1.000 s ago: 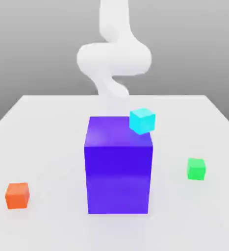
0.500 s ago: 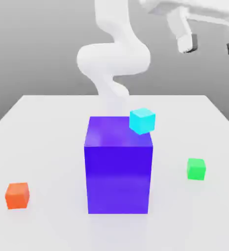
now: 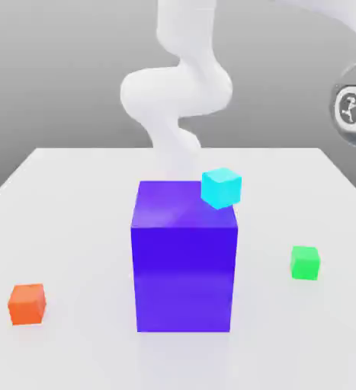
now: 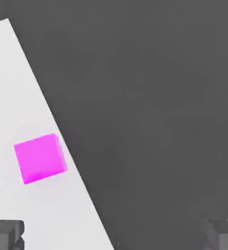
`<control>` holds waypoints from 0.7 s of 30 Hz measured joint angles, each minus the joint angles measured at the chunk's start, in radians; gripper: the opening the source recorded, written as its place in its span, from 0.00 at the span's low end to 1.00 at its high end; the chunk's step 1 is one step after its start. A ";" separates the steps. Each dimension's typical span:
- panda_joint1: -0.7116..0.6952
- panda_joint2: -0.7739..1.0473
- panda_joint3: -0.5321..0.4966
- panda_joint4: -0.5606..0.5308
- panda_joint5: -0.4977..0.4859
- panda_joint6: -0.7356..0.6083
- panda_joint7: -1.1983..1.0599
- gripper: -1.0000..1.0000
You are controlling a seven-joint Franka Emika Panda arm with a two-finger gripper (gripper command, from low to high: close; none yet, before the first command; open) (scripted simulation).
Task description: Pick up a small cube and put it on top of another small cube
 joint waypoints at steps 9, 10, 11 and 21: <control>0.070 0.312 -0.001 0.083 -0.089 0.120 -0.054 0.00; 0.070 0.312 -0.001 0.083 -0.089 0.120 -0.054 0.00; 0.070 0.312 -0.001 0.083 -0.089 0.120 -0.054 0.00; 0.057 0.158 0.030 0.012 -0.056 0.034 -0.077 0.00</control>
